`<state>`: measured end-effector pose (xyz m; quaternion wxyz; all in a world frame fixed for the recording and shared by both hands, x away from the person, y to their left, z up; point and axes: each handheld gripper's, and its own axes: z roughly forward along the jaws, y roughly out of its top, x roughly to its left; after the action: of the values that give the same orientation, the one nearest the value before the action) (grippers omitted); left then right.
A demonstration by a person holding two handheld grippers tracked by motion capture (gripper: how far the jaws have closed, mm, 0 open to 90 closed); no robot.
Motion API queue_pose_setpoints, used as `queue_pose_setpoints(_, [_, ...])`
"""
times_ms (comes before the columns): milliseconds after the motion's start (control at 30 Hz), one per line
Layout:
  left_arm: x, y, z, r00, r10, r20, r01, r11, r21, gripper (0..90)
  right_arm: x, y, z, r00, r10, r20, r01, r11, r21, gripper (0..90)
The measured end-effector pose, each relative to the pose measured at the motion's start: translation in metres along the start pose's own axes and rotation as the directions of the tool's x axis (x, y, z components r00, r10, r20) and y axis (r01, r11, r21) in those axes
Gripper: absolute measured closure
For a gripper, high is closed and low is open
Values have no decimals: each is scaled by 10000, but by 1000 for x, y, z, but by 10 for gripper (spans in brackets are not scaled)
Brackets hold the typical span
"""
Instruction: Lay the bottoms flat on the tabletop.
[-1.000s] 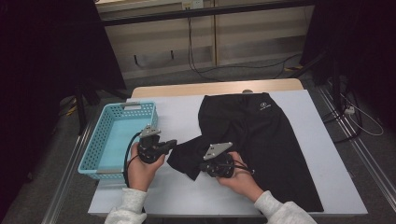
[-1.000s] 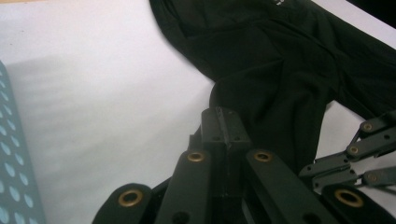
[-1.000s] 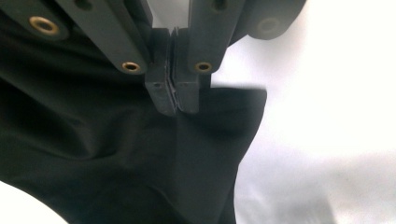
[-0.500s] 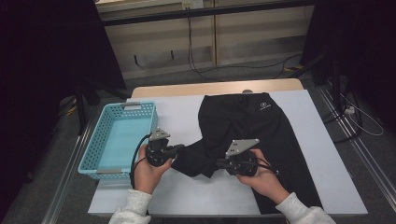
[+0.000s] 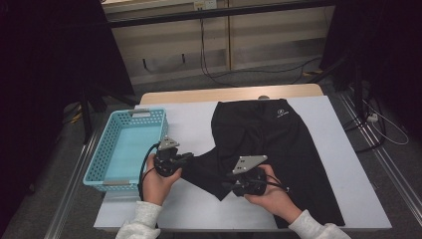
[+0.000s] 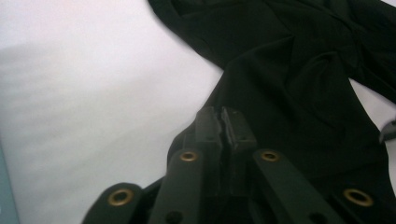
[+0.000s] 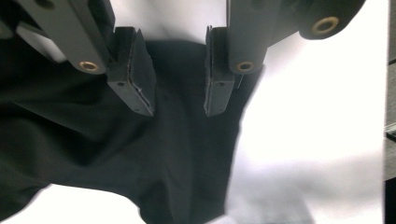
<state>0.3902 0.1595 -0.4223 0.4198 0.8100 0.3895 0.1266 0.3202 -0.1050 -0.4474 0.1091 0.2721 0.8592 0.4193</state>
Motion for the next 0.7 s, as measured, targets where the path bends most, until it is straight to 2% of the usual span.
queue_pose_setpoints(67, [0, 0, 1, 10000, -67, 38, 68, 9999, -88, 738, 5, 2, 3, 9999, -88, -75, 88, 10000, -21, 616])
queue_pose_setpoints(167, [0, 1, 2, 10000, 63, 46, -62, 9999, -106, 597, 13, 4, 9, 9996, -170, -220, 171, 9998, 31, 605])
queue_pose_setpoints(200, [0, 1, 2, 10000, 3, 69, -2, 9999, -167, 544, 18, 3, 13, 9986, -294, -429, 299, 9995, 119, 601])
queue_pose_setpoints(233, [0, 1, 1, 9998, -127, 130, 130, 9996, -249, 535, 21, 3, 14, 9980, -354, -519, 362, 9992, 155, 596])
queue_pose_setpoints(333, [2, 1, -2, 9999, -120, 94, 123, 9994, -323, 471, 28, 1, 21, 9954, -847, -451, 870, 9948, 526, 592])
queue_pose_setpoints(367, [2, 2, -3, 9999, -113, 114, 117, 9993, -344, 449, 29, -1, 24, 9951, -817, -549, 850, 9946, 593, 600])
queue_pose_setpoints(467, [0, 3, -5, 9999, -67, 117, 72, 9991, -427, 425, 28, -4, 25, 9951, -920, -349, 937, 9943, 512, 694])
queue_pose_setpoints(567, [-2, 3, -5, 9998, 33, 177, -25, 9991, -421, 414, 23, -3, 23, 9968, -759, -233, 772, 9951, 610, 847])
queue_pose_setpoints(700, [-3, 3, -5, 9997, -20, 259, 31, 9992, -402, 404, 18, -6, 15, 9972, -459, -583, 502, 9960, 744, 872])
